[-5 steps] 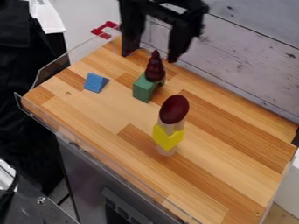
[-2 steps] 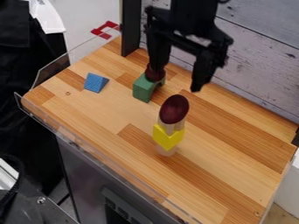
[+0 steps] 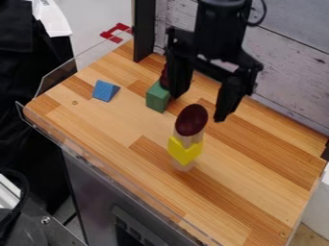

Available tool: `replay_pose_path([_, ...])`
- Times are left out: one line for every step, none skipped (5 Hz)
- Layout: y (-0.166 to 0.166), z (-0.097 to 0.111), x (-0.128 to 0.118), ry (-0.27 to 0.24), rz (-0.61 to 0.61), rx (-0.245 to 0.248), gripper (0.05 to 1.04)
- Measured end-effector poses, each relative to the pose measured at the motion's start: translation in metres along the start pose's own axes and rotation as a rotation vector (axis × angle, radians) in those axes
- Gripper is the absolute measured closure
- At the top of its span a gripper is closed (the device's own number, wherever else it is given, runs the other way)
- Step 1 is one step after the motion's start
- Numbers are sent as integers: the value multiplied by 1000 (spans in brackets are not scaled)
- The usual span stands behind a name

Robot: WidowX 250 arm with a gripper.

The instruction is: Put the oblong object and move down

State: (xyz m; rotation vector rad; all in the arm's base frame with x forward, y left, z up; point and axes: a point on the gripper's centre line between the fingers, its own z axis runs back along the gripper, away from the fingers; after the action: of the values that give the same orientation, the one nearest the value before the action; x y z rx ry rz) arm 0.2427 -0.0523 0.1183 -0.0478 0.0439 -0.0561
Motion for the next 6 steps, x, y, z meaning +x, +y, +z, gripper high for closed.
replay_pose_path([1,-9,-2,35,21,6,85])
replay_pose_path([4,-16,-2,27,37,22,85])
replay_pose_path([8,-19,3,1,52,11,85])
replay_pose_path([12,-24,7,-8,79,10,85])
replay_pose_path([12,-24,8,-19,99,-4,85])
replay_pose_path([11,-27,8,-4,107,-12,85])
